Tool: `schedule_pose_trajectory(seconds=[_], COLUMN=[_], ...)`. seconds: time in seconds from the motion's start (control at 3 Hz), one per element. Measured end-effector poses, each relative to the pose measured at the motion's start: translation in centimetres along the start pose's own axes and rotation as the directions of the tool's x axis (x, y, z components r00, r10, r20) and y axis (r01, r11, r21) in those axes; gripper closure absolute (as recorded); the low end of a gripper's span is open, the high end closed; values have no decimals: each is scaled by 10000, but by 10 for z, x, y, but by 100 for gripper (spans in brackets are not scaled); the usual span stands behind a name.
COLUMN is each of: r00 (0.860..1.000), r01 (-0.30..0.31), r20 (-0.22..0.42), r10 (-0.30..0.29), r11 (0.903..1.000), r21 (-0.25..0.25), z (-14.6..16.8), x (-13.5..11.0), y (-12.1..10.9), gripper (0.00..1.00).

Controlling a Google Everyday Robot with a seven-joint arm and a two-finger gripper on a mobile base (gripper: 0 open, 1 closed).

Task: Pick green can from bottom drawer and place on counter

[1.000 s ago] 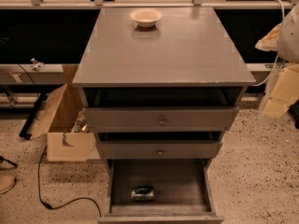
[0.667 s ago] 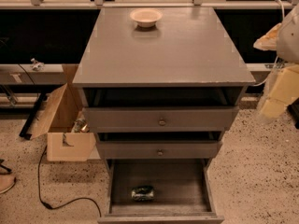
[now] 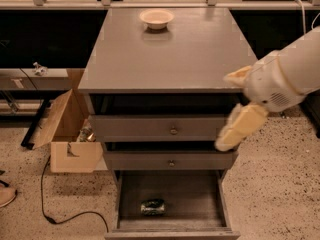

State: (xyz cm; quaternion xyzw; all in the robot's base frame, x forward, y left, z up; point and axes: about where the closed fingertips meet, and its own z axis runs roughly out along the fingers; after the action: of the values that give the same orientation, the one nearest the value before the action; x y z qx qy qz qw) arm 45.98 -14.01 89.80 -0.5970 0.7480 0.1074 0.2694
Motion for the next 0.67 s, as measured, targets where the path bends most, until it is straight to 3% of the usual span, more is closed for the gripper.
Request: schedule_pose_trajectory(seconds=[0.33, 0.67], r00=[9810, 9732], r01=[-544, -646], r20=[1805, 2135], r10=[713, 851], r11=[9938, 9928], r21=[-966, -1012], z=[72, 77], x=[-25, -36], y=[19, 19], gripper=[0, 0])
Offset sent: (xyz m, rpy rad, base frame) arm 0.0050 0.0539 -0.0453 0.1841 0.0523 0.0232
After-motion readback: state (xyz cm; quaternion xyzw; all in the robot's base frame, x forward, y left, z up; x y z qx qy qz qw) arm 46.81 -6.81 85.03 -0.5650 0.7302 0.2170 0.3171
